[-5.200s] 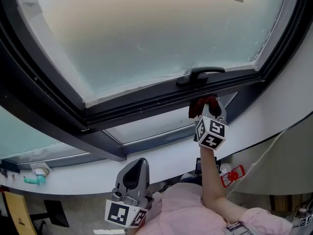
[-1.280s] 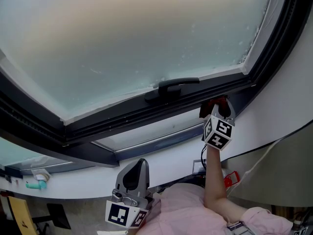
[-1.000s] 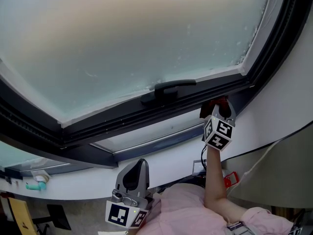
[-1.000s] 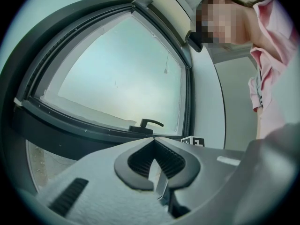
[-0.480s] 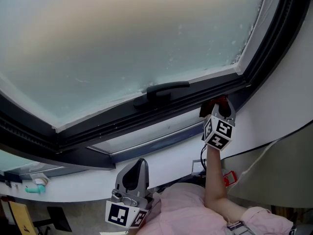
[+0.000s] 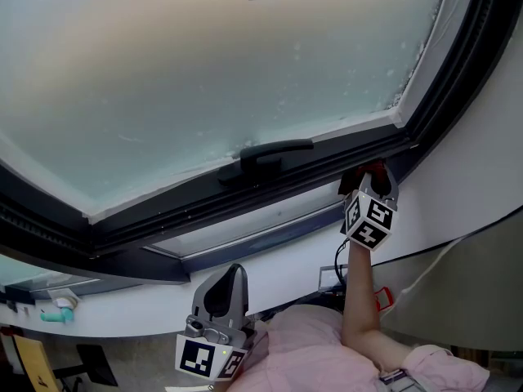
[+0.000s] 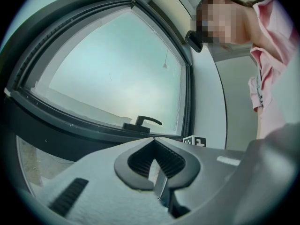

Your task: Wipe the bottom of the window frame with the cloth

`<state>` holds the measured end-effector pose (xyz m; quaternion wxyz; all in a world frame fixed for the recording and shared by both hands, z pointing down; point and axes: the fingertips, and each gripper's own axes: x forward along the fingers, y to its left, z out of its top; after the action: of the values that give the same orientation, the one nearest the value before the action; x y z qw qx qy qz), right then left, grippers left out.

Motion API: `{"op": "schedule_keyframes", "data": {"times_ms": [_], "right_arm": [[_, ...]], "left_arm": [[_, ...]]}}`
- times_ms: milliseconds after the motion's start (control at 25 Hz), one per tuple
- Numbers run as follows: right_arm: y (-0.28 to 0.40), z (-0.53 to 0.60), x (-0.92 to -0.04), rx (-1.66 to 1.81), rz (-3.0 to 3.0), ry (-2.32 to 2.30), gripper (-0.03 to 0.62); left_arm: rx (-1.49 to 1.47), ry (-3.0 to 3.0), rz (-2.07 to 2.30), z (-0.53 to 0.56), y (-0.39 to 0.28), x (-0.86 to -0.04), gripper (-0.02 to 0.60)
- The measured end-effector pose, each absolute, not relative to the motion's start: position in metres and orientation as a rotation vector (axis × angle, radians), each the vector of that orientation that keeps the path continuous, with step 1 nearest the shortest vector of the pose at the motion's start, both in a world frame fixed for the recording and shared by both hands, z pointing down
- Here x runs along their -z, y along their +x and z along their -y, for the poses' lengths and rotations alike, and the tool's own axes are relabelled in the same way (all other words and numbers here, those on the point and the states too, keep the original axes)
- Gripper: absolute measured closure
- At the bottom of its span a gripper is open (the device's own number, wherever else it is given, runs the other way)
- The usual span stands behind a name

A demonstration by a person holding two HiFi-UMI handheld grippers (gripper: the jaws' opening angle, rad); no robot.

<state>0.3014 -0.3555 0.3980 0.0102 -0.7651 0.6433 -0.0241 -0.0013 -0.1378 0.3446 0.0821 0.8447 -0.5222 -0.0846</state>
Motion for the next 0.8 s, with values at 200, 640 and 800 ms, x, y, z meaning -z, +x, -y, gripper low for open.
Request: {"op": "schedule_keyframes", "data": {"times_ms": [200,640,800], "right_arm": [[0.307,0.358,-0.398,0.074,-2.001,-2.391,0.548],[0.324,0.363,-0.398,0.082,-1.985,-2.404,0.548],[0.330,0.365,-0.398,0.087,-1.982,-2.408,0.548]], "left_arm": [[0.254,2.525,1.557,0.141,0.003,-0.344,0.580],[0.262,2.523,1.571,0.144,0.011,-0.343,0.580],[0.262,2.523,1.567,0.145,0.015,-0.343,0.580]]}}
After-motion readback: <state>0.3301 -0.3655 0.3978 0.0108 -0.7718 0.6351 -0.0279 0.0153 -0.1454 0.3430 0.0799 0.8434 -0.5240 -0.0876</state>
